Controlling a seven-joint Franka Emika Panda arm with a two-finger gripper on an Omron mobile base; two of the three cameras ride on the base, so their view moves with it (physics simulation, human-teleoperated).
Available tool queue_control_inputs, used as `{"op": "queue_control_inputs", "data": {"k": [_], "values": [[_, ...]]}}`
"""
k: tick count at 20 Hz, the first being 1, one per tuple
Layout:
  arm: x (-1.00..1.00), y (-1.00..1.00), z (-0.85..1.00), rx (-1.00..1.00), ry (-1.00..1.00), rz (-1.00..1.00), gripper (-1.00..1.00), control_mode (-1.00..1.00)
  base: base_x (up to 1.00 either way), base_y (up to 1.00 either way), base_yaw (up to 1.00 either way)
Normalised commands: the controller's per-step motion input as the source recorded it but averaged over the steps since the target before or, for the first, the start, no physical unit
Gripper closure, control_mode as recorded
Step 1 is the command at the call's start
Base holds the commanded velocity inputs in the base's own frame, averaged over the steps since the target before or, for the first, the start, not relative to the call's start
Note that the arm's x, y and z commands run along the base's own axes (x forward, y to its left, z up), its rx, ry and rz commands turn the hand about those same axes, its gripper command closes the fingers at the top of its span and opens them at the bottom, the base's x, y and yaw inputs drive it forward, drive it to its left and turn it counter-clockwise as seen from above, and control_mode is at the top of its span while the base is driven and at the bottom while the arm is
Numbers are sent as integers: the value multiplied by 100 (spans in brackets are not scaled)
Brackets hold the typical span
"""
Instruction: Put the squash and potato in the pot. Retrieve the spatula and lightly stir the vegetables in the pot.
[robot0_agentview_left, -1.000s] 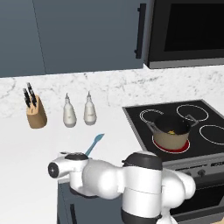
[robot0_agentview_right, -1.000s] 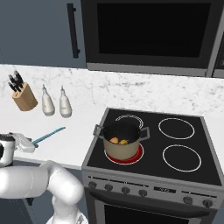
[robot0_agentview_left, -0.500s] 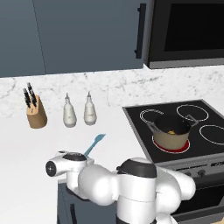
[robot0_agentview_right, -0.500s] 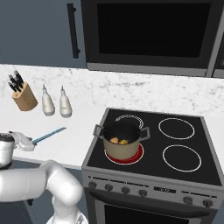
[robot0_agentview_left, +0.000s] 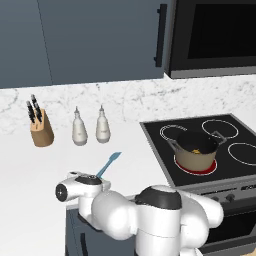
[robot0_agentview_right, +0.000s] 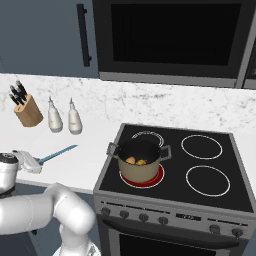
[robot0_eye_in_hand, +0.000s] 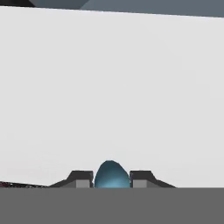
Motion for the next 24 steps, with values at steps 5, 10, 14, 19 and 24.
{"op": "queue_control_inputs", "data": {"k": [5,10,14,19,24], "values": [[-76,-6,79,25,-6,0,100,-100,0,0,0],[-84,-4,100,54,-2,-4,100,-100,0,0,0],[-40,-31,100,67,0,-19,100,-100,0,0,0],[-14,-61,100,70,0,-34,100,-100,0,0,0],[-5,-77,98,69,3,-45,100,-100,0,0,0]]}}
